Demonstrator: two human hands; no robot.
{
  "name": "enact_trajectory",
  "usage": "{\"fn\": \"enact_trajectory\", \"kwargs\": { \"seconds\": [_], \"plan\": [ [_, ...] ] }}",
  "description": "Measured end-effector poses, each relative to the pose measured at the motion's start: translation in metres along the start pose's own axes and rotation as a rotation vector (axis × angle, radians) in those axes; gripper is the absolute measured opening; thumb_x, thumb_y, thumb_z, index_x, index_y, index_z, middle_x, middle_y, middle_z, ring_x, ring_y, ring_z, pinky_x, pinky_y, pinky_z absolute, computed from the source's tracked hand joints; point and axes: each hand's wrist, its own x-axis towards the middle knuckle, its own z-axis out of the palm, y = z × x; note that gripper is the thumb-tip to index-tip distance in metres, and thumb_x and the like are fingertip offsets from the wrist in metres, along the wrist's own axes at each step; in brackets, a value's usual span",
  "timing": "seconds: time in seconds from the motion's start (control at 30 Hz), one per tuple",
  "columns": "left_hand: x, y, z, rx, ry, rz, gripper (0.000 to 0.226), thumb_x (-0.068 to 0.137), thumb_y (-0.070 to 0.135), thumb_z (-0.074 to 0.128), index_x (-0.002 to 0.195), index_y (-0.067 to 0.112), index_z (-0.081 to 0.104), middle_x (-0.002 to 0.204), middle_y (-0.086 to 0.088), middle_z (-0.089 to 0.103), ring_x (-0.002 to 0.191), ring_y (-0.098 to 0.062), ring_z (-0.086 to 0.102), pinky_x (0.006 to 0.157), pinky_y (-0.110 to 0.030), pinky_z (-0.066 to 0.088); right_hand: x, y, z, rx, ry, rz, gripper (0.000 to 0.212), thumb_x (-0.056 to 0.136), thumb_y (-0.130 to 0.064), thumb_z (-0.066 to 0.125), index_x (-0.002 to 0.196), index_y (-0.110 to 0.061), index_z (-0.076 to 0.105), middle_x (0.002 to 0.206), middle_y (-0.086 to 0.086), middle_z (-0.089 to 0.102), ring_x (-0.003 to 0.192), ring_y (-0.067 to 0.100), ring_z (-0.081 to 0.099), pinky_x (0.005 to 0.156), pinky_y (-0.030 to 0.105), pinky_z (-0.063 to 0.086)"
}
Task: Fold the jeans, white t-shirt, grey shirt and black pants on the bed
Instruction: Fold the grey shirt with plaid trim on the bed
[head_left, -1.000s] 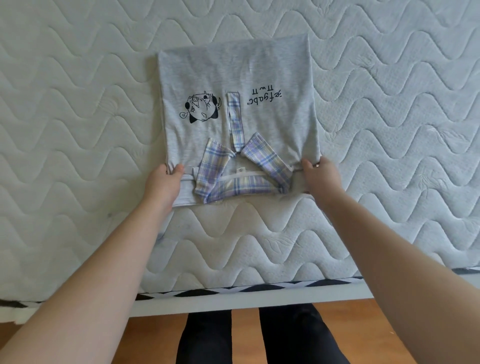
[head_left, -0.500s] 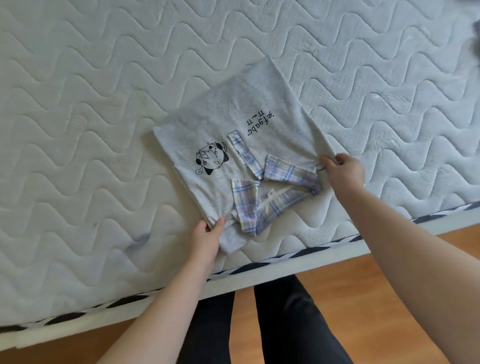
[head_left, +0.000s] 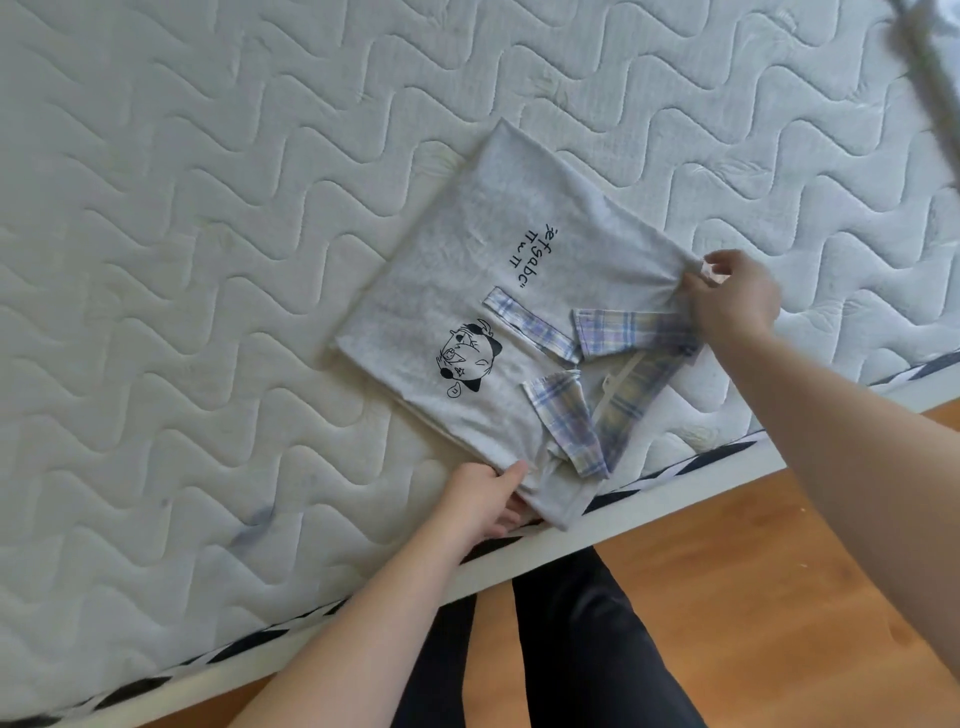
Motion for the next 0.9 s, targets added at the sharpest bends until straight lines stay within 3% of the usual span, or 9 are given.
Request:
{"fn": "enact_trajectory", "kwargs": {
  "seconds": [0.1,0.2,0.3,0.37,0.4,0.5,0.63,0.73,0.9],
  "plan": [
    [0.003,0.007,-0.05,0.22,0.097,0.149,0.039,0.093,0.049,0.059,0.074,0.015,0.067,0.067,0.001,0.072,0.059,-0.01,0.068,0.06,-0.029,0.057,-0.019,-0.014,0.012,-0.054,0.085,-0.149,0.042,0.092,-0.027,0.053,0.134,-0.021,0.054,0.14,0.007,0.051,0.132,0.029,0.039,0.11,0.04,0.026],
    [0.007,0.022,-0.099,0.249,0.424,0.439,0.027,0.093,0.036,0.063,0.071,0.02,0.06,0.066,0.003,0.07,0.063,-0.016,0.068,0.072,-0.035,0.057,-0.043,-0.041,0.032,-0.049,0.018,-0.366,0.046,0.093,-0.022,0.054,0.139,-0.018,0.049,0.144,0.005,0.049,0.136,0.027,0.036,0.113,0.038,0.023],
    [0.017,0.042,-0.133,0.252,0.779,0.661,0.01,0.09,0.026,0.068,0.093,0.018,0.062,0.087,0.0,0.066,0.081,-0.021,0.063,0.079,-0.036,0.049,-0.07,-0.08,0.065,-0.115,-0.144,-0.614,0.048,0.1,-0.025,0.047,0.147,-0.017,0.041,0.153,0.002,0.04,0.145,0.022,0.026,0.116,0.036,0.017],
    [0.031,0.055,-0.147,0.28,0.903,0.616,0.032,0.089,0.028,0.068,0.114,0.011,0.06,0.109,-0.01,0.062,0.102,-0.029,0.057,0.091,-0.04,0.044,-0.089,-0.106,0.089,-0.158,-0.256,-0.79,0.051,0.102,-0.025,0.044,0.151,-0.015,0.035,0.157,0.002,0.034,0.149,0.022,0.02,0.12,0.037,0.012],
    [0.037,0.06,-0.153,0.305,0.933,0.513,0.039,0.089,0.034,0.067,0.12,0.011,0.058,0.118,-0.013,0.06,0.111,-0.033,0.054,0.093,-0.042,0.041,-0.097,-0.117,0.101,-0.187,-0.301,-0.876,0.052,0.102,-0.024,0.044,0.152,-0.014,0.033,0.158,0.003,0.032,0.149,0.022,0.019,0.121,0.038,0.011],
    [0.052,0.068,-0.17,0.339,0.862,0.26,0.042,0.091,0.045,0.063,0.121,0.015,0.06,0.125,-0.015,0.056,0.119,-0.037,0.051,0.094,-0.042,0.042,-0.112,-0.145,0.131,-0.299,-0.36,-1.078,0.053,0.102,-0.023,0.043,0.153,-0.015,0.031,0.16,0.001,0.027,0.15,0.022,0.018,0.122,0.035,0.007],
    [0.061,0.061,-0.188,0.195,0.712,0.377,0.032,0.09,0.031,0.069,0.112,0.006,0.066,0.108,-0.013,0.068,0.096,-0.028,0.062,0.081,-0.031,0.043,-0.114,-0.161,0.156,-0.455,-0.398,-1.241,0.056,0.101,-0.031,0.044,0.154,-0.017,0.029,0.16,-0.001,0.026,0.15,0.019,0.019,0.122,0.033,0.007],
    [0.064,0.05,-0.197,0.08,0.677,0.391,0.021,0.088,0.027,0.073,0.099,0.011,0.068,0.09,-0.005,0.067,0.081,-0.022,0.061,0.074,-0.027,0.042,-0.099,-0.161,0.162,-0.571,-0.446,-1.318,0.059,0.103,-0.043,0.037,0.156,-0.02,0.023,0.162,-0.001,0.021,0.15,0.017,0.016,0.123,0.035,0.005],
    [0.073,0.041,-0.204,-0.121,0.586,0.387,0.011,0.085,0.021,0.076,0.081,0.02,0.066,0.077,-0.004,0.068,0.06,-0.019,0.06,0.074,-0.035,0.053,-0.046,-0.175,0.147,-0.661,-0.359,-1.205,0.062,0.103,-0.053,0.023,0.157,-0.024,0.017,0.164,-0.002,0.014,0.151,0.015,0.01,0.122,0.032,-0.002]
  ]
}}
